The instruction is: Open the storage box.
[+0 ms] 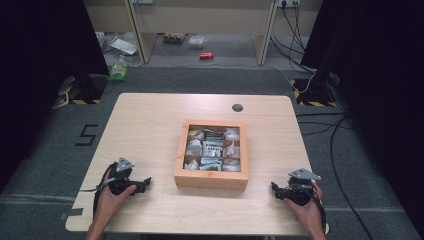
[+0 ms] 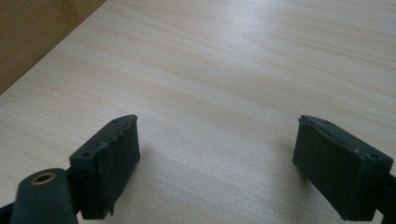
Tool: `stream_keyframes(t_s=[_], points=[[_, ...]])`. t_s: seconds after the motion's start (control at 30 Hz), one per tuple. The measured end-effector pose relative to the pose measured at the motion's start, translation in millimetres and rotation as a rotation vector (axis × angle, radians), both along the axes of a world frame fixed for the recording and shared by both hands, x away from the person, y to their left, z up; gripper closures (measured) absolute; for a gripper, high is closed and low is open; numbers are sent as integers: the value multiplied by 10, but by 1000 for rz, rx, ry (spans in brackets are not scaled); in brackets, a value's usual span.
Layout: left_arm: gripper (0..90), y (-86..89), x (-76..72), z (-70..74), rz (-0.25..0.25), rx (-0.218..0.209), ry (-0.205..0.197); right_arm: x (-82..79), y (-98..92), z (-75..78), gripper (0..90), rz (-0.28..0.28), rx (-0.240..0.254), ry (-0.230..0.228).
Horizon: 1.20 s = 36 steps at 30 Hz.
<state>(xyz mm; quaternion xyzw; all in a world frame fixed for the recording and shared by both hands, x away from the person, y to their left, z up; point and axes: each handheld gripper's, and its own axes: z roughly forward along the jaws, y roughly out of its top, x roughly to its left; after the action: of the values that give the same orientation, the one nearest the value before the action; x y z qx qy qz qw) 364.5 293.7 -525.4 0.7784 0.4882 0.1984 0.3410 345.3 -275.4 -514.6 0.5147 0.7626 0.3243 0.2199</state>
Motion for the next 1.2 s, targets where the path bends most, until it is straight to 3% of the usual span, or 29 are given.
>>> stream_keyframes(t_s=[0.37, 0.67, 0.93, 1.2], points=[[0, 0, 0, 0, 0, -1, 0, -31, -31, 34, 195, -21, 38, -33], [0, 27, 3, -1, -24, -4, -1, -92, 114, 144, 214, -1, 61, -67], [0, 26, 3, -1, -24, -4, -1, -153, 243, 252, 257, 54, 128, -73], [0, 26, 3, -1, -24, -4, -1, -206, 391, 302, 316, 121, 137, -79]])
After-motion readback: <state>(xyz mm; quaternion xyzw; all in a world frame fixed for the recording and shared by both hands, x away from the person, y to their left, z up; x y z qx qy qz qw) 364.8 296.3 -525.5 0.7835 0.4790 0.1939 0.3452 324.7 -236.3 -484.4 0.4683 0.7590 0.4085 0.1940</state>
